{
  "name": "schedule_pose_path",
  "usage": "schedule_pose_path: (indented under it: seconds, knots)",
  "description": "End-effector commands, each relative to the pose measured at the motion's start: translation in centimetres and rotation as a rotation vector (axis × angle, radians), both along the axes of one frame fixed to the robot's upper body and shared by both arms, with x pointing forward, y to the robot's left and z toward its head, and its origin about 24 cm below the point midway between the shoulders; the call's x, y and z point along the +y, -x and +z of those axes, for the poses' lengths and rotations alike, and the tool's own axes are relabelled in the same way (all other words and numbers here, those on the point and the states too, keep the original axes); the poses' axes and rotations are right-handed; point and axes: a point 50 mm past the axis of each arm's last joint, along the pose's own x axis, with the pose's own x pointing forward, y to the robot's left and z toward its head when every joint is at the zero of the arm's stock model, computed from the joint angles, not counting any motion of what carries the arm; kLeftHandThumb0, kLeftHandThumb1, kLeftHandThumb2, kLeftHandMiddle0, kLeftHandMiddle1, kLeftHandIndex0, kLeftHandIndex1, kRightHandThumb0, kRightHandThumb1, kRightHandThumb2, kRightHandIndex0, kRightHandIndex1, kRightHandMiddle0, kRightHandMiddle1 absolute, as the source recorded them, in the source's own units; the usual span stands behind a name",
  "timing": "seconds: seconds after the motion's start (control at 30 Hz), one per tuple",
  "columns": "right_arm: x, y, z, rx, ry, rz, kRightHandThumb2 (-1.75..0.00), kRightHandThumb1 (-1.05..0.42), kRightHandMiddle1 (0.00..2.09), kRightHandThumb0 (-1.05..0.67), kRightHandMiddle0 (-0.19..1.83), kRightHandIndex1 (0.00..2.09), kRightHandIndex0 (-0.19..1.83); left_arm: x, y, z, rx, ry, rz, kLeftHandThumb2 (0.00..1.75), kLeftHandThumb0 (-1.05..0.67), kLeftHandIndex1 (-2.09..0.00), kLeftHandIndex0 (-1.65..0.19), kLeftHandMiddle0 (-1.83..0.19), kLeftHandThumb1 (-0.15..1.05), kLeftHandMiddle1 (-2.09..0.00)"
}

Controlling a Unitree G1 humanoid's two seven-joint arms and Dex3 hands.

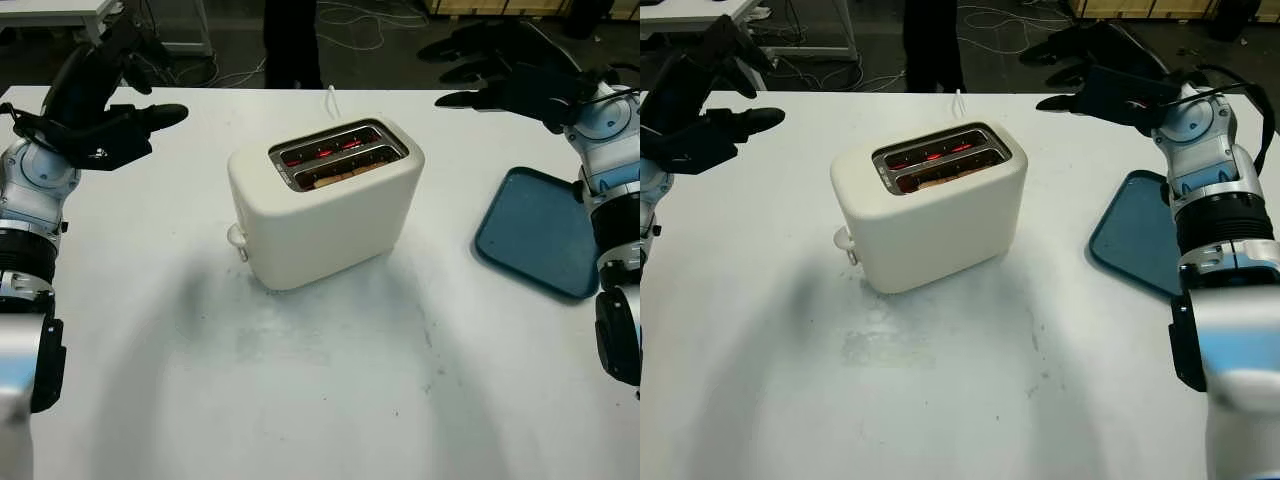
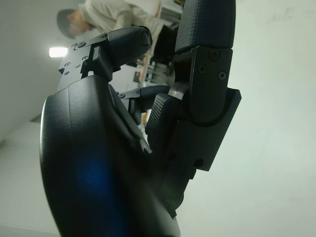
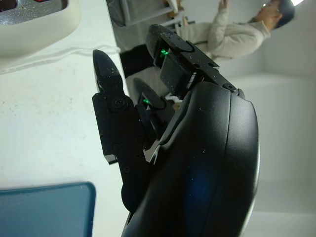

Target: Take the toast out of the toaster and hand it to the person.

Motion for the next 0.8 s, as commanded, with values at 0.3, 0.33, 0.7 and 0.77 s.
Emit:
schedule_pose_path:
  seconds: [0.3, 0.33, 0.7, 0.77]
  knots:
    - [-0.41, 0.22, -0.38, 0.01, 0.041, -0.009, 0.0, -0.89, 0.0, -0.32, 0.69, 0.03, 0.76, 0.03, 0.62, -0.02, 0.001, 0.013, -0.017, 0.27, -1.05, -1.52, -0.07, -0.23, 0.92, -1.58]
    - [-0.4, 0.21, -0.42, 0.013, 0.038, -0.009, 0.0, -0.89, 0.0, -0.31, 0.7, 0.04, 0.77, -0.01, 0.68, -0.01, 0.0, 0.015, -0.02, 0.27, -1.05, -1.51, -0.07, -0.23, 0.92, -1.57]
    - [-0.62, 0.32, -0.71, 0.028, -0.001, -0.005, 0.0, -0.89, 0.0, -0.3, 0.69, 0.03, 0.77, -0.52, 1.02, 0.11, 0.0, 0.016, -0.038, 0.22, -1.05, -1.46, -0.08, -0.25, 0.92, -1.51]
    - [-0.62, 0.35, -0.72, 0.029, -0.01, -0.004, 0.0, -0.89, 0.0, -0.3, 0.69, 0.02, 0.77, -0.6, 1.07, 0.11, 0.008, 0.019, -0.037, 0.2, -1.05, -1.44, -0.09, -0.25, 0.92, -1.49]
